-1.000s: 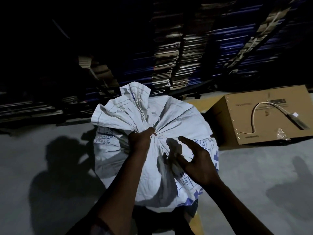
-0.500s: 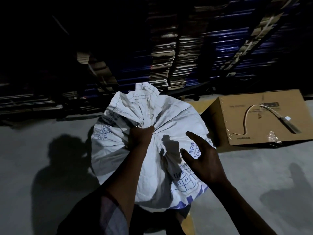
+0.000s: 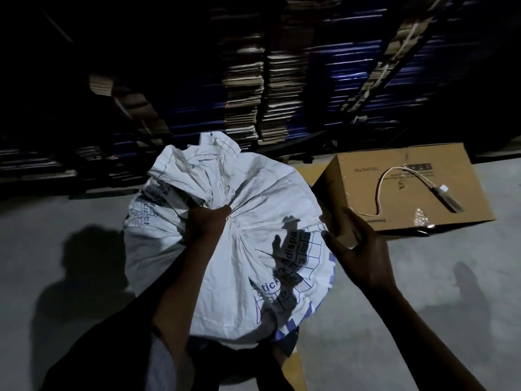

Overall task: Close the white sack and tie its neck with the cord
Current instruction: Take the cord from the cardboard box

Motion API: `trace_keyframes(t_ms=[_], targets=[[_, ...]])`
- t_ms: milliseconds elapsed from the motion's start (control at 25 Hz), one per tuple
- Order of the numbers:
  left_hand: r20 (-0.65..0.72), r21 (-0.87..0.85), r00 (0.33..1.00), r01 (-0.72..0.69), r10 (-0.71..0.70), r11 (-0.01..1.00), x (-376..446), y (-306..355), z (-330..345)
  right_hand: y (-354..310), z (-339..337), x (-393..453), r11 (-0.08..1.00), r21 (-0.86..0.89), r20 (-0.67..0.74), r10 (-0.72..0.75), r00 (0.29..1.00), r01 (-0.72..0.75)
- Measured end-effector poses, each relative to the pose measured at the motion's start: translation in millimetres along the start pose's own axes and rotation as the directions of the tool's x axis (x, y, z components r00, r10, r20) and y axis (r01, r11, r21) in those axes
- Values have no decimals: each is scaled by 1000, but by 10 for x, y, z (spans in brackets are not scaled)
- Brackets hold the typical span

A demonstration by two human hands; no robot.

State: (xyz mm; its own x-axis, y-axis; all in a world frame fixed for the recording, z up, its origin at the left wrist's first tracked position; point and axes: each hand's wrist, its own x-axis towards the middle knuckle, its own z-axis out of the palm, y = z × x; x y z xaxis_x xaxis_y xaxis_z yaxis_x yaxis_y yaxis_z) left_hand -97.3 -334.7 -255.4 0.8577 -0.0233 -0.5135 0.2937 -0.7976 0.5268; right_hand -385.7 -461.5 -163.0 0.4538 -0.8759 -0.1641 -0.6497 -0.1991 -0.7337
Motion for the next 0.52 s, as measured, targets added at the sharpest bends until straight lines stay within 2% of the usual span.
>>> trace_keyframes(t_ms=[200, 400, 520], targets=[[48, -60, 999, -17, 20, 998, -362, 225, -202, 416, -102, 246, 987, -149, -14, 60, 998, -62], [51, -96, 998, -36, 41, 995, -406, 189, -188, 719, -261, 560, 961, -275, -16, -44, 999, 38], [43, -92, 997, -57, 61, 994, -420, 169, -187, 971, -351, 857, 864, -466, 151, -132, 980, 188]])
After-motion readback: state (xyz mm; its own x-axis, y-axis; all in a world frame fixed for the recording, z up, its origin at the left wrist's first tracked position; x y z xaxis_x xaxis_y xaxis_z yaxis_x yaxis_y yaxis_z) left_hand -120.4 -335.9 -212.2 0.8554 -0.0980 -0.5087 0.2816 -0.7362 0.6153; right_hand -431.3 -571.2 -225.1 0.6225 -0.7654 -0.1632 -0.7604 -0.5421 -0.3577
